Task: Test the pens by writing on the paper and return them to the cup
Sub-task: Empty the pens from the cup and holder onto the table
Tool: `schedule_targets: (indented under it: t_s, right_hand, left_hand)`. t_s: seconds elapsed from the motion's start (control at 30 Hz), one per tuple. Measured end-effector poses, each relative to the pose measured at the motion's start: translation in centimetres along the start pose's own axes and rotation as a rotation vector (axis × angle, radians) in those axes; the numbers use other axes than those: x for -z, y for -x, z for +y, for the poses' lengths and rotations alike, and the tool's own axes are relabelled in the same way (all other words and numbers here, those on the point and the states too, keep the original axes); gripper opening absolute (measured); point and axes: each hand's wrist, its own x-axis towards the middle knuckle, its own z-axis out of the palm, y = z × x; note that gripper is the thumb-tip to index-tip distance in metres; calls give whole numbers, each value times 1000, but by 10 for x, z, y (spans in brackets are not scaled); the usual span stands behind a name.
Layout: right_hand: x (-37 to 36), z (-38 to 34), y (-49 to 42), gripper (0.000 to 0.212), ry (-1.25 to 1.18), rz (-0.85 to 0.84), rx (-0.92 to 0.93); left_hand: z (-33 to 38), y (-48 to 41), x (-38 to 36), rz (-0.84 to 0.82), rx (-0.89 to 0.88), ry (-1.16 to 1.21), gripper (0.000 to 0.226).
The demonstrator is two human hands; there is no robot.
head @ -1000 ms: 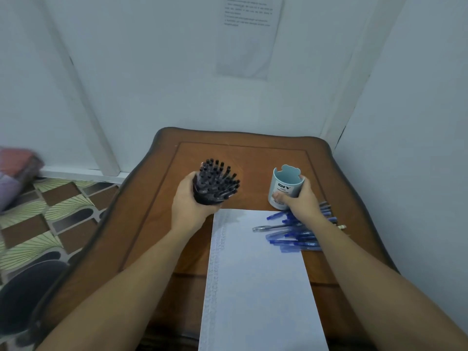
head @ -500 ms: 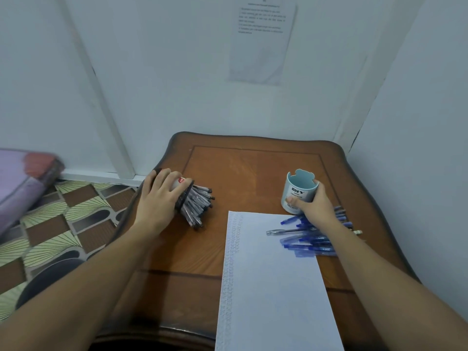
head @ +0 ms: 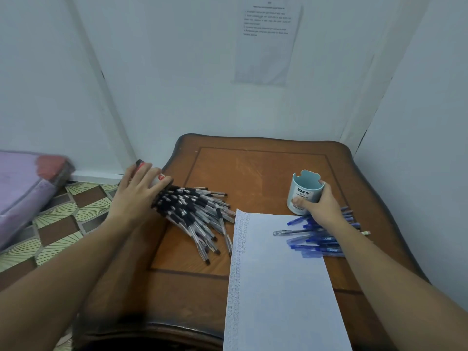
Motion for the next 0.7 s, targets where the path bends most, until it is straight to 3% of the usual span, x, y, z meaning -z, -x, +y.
schedule_targets:
  t_s: [0.13, 0.3, 0.53, 0.7]
  right_hand:
    - [0, 0, -1, 79, 1, 0, 0]
    - [-2, 1, -2, 78, -1, 13, 3]
    - [-2, 3, -6, 78, -18, 9, 3]
    - [-3, 5, -12, 79, -17, -1, 15]
  left_hand:
    - [-20, 9, 5, 29, 34, -38, 86]
    - [-16, -7, 8, 50, 173, 102, 69]
    - [93, -94, 2, 33, 517, 1049, 93]
    - [170, -132, -27, -103, 642, 1419, 88]
